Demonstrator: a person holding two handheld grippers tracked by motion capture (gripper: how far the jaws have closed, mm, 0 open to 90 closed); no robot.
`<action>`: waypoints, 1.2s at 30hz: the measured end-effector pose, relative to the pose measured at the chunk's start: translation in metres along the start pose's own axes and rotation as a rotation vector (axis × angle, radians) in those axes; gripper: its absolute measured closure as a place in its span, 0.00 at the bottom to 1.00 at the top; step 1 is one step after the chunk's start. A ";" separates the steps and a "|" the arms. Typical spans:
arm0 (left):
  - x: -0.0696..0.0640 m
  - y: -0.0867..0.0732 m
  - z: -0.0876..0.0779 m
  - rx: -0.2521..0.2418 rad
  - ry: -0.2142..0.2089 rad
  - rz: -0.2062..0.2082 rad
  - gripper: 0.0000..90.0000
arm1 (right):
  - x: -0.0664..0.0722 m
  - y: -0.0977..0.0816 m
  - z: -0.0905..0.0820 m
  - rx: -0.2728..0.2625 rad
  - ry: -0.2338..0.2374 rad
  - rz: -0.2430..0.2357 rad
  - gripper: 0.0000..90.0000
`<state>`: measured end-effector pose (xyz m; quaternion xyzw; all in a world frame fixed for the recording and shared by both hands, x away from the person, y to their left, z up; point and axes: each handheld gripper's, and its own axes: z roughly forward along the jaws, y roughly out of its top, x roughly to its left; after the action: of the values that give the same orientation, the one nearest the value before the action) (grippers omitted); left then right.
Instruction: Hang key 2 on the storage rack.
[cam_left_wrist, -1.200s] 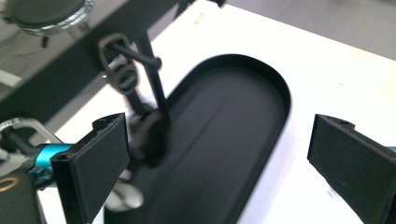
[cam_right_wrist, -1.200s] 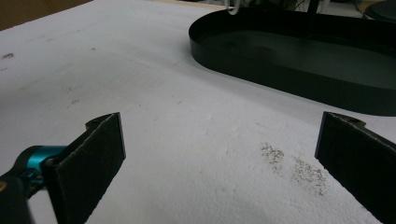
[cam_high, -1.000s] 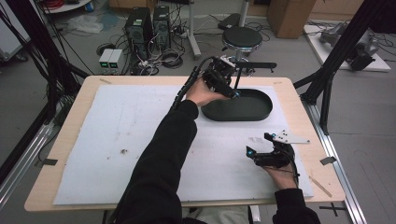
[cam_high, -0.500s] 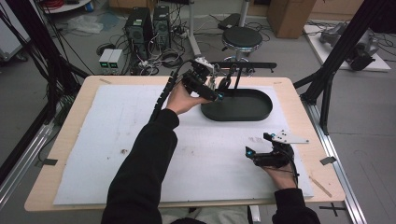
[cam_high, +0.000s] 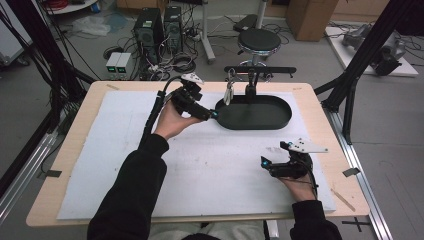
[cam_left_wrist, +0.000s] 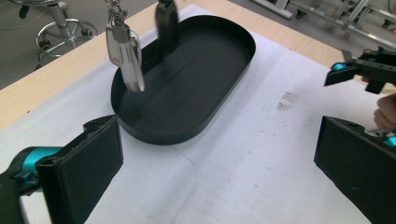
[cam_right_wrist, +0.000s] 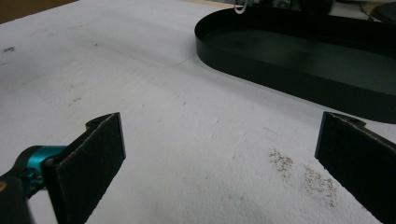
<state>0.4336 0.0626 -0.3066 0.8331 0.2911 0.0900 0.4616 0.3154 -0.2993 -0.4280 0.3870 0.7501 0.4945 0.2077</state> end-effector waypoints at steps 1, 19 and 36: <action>0.001 -0.003 -0.004 0.001 0.011 0.006 0.02 | 0.001 0.000 0.000 0.002 0.001 0.005 0.01; 0.016 -0.053 -0.051 -0.037 0.132 -0.048 0.02 | 0.003 0.000 0.001 0.009 -0.003 -0.003 0.01; 0.023 -0.112 -0.088 -0.039 0.203 -0.133 0.02 | 0.005 0.000 0.002 0.016 -0.005 -0.005 0.01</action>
<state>0.3705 0.1841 -0.3523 0.7895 0.3890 0.1487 0.4508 0.3137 -0.2945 -0.4282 0.3882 0.7543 0.4870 0.2078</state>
